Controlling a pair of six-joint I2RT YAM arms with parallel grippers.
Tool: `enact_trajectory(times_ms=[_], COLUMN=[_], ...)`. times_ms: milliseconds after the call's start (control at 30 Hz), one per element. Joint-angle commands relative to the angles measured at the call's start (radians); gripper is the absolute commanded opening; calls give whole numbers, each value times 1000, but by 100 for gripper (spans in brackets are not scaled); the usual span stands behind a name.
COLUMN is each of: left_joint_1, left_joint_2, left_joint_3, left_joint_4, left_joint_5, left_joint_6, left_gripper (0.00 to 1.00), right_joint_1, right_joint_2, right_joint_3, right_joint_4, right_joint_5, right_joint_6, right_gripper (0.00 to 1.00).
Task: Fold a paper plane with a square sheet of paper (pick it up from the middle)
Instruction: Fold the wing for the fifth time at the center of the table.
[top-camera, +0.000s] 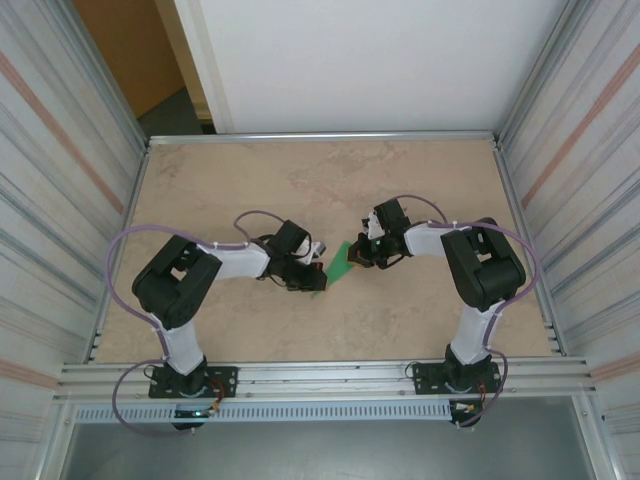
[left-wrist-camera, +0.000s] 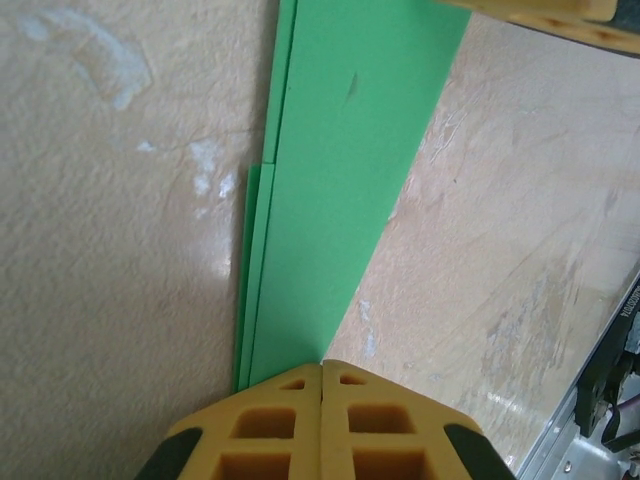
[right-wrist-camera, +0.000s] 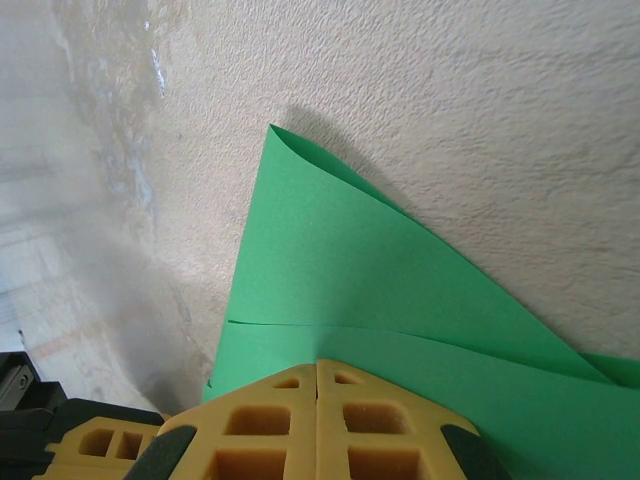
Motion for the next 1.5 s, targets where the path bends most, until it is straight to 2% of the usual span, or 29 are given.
enact_trajectory(times_ms=[0,900,1233,1367,1467], left_joint_1=[5,12,-12,-12,-5], left_joint_2=[-9,-75,-24,-82,-171], left_joint_3=[-65,-73,-80,-63,-36], left_joint_4=[-169,-330,-363,-358,-312], left_joint_5=[-18,-58,-116,-104,-78], left_joint_6=[6,71,81,67,27], left_gripper=[0,0,0,0,4], right_joint_1=[-13,-13,-10,-2,19], right_joint_2=[79,97,99,70,15], right_joint_3=[-29,-20,-17,2,43], right_joint_4=[-130,-143,-144,-145,-155], right_joint_5=[173,174,170,128,55], right_joint_6=[-22,-20,-19,-20,-40], right_gripper=[0,0,0,0,1])
